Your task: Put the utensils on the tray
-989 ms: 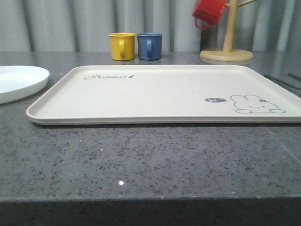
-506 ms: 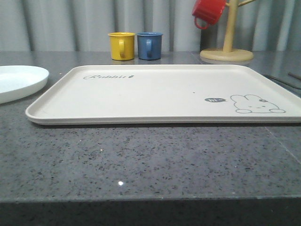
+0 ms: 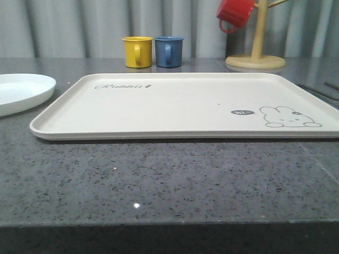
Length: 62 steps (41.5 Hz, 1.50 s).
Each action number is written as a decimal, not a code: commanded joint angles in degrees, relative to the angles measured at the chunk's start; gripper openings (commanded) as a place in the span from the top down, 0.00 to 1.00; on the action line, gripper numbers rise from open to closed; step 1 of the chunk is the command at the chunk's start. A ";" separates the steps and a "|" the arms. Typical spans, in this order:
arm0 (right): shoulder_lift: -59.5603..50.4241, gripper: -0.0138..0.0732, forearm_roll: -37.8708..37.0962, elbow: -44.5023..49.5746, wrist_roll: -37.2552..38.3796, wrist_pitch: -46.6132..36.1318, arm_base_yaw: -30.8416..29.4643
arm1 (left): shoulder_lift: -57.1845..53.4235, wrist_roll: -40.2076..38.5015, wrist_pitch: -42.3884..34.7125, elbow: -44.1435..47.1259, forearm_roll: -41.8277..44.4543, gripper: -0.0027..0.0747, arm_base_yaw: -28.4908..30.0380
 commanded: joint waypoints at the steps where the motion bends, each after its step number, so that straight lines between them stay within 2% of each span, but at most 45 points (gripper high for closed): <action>1: 4.65 0.97 0.03 -3.55 -0.43 -2.69 -0.27 | 3.95 -0.67 -2.51 -3.02 0.18 0.99 0.24; 8: 6.23 0.97 0.03 -3.64 -0.43 -3.47 -0.27 | 4.75 -0.67 -2.78 -3.05 0.18 0.99 0.24; 10: 6.23 0.94 0.03 -3.64 -0.43 -3.47 -0.27 | 4.75 -0.67 -3.03 -3.05 0.18 0.96 0.24; 12: 6.23 0.88 0.03 -3.64 -0.43 -3.47 -0.27 | 4.75 -0.67 -3.03 -3.05 0.18 0.90 0.24; 15: 6.23 0.73 0.03 -3.64 -0.43 -3.59 -0.27 | 4.75 -0.67 -3.03 -3.05 0.18 0.72 0.24; 19: 6.23 0.49 0.03 -3.64 -0.43 -3.59 -0.27 | 4.75 -0.67 -2.69 -3.05 0.18 0.41 0.24; 22: 6.23 0.33 -0.02 -3.64 -0.43 -3.65 -0.27 | 4.75 -0.67 -2.70 -3.05 0.18 0.26 0.24; 24: 6.23 0.25 -0.02 -3.64 -0.43 -3.65 -0.27 | 4.75 -0.67 -2.85 -3.05 0.18 0.21 0.24; 28: 6.23 0.18 -0.02 -3.64 -0.43 -3.60 -0.27 | 4.75 -0.67 -3.67 -3.05 0.04 0.21 0.24; 53: 6.23 0.19 -0.02 -3.64 -0.43 -3.60 -0.27 | 8.28 -0.67 -3.25 -3.15 -1.59 0.21 0.13; 62: 6.23 0.19 -0.02 -3.64 -0.43 -3.60 -0.27 | 12.41 -0.67 0.45 -4.60 -1.56 0.21 0.13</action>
